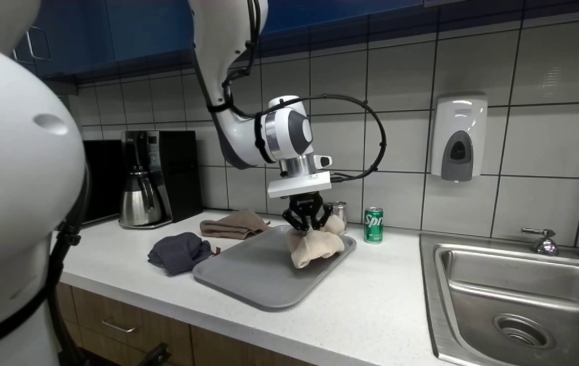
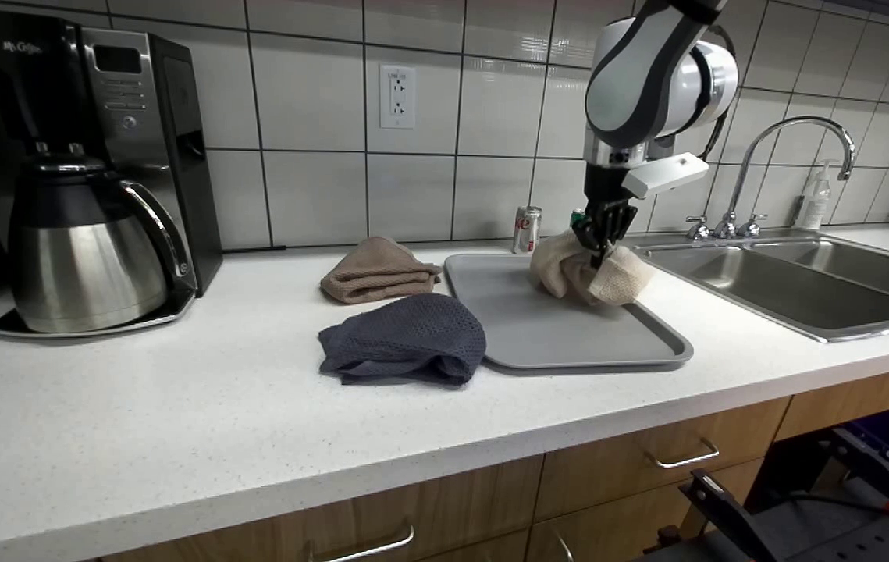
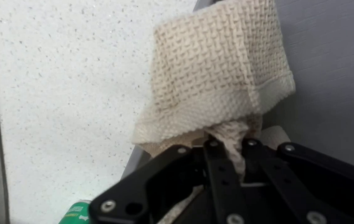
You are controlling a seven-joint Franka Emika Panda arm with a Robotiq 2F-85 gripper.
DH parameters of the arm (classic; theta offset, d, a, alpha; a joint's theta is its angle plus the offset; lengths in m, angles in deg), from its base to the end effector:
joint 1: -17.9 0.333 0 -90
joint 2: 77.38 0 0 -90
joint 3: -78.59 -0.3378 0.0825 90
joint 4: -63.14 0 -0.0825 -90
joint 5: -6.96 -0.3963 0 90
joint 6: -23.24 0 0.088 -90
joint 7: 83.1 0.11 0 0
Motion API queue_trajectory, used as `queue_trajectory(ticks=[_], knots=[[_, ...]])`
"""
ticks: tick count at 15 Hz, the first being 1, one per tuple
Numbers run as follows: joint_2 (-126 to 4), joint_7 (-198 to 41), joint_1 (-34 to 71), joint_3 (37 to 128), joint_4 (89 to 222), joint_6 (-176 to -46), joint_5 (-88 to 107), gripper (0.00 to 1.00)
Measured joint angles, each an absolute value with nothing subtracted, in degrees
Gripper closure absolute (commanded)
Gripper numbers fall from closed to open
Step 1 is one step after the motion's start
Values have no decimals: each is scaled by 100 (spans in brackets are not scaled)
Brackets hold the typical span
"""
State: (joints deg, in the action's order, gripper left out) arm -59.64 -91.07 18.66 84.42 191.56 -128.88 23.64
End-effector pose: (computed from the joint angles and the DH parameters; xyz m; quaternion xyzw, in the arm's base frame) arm 0.5673 -0.0427 0.2462 0.9829 0.1525 0.0400 0.0948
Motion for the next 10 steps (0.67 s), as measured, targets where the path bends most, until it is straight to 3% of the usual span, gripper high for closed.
queue_trajectory(ticks=[1, 3, 10], knots=[[-5931, -9091, 1870, 8443, 19135, -12888, 2378, 65], [-5884, -9077, 1870, 8448, 19114, -12887, 2387, 58], [-5969, -9076, 1871, 8448, 19137, -12887, 2387, 6]])
